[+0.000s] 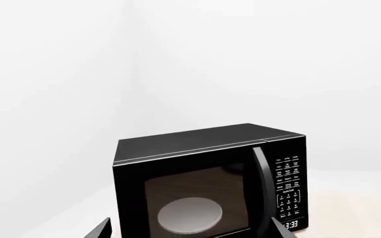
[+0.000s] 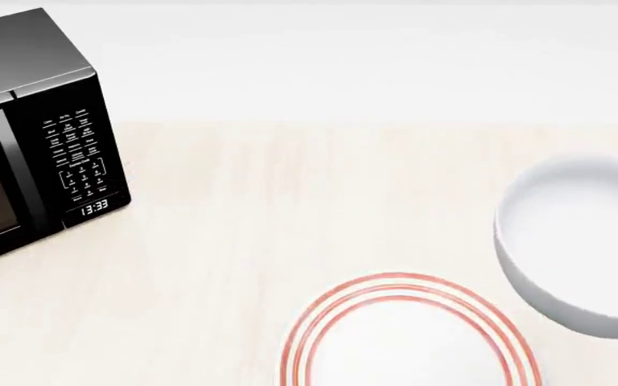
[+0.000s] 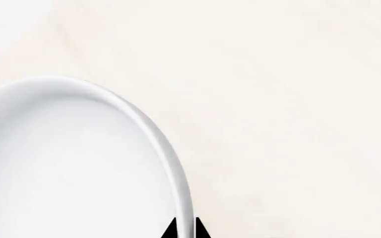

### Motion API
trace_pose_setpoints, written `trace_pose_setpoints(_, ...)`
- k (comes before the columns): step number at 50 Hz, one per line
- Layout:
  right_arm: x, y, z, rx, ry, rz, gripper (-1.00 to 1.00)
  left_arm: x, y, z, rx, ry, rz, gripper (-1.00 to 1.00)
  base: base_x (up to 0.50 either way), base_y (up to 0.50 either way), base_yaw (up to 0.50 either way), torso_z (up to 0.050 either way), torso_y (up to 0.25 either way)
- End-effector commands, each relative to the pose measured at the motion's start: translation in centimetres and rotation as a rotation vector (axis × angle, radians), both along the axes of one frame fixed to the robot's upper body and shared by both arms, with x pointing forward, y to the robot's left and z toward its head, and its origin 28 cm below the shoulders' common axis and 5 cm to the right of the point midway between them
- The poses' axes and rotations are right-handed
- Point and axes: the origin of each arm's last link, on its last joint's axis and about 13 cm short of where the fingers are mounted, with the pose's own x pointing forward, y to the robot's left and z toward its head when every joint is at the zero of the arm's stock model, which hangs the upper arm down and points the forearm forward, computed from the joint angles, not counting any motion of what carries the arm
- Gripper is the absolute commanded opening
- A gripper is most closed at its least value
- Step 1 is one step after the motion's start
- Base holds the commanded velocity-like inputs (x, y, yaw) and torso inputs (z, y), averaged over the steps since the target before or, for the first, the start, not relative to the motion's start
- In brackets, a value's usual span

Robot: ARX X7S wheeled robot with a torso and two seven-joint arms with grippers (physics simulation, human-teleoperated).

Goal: Put the white bowl to the right of the plate.

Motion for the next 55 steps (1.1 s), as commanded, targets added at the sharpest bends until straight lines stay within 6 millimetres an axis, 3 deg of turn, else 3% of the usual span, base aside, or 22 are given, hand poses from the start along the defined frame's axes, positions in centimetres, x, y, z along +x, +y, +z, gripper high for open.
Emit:
trace_pose_setpoints(1,-1.2,-2.6,-0.2,0.024,-0.022,-0.081,-1.0,0.1,-0.2,0.0,0.002,0.006,-0.018,1.0,0.0,0.0,0.0,0.0,0.01)
trace_pose_setpoints(19,-2.8,-5.4,-2.6,0.014,0.008,-0.169,-1.0,0.1,-0.3,-0.1,0.004,0.009,-0.018,1.0,0.0,0.0,0.0,0.001,0.0)
trace_pose_setpoints(55,-2.6,-6.6,-7.9,-0.021,0.062,-0.131,-1.0,0.0,-0.5,-0.1,0.016,0.004,-0.023,1.0,0.0,0.0,0.0,0.0,0.001)
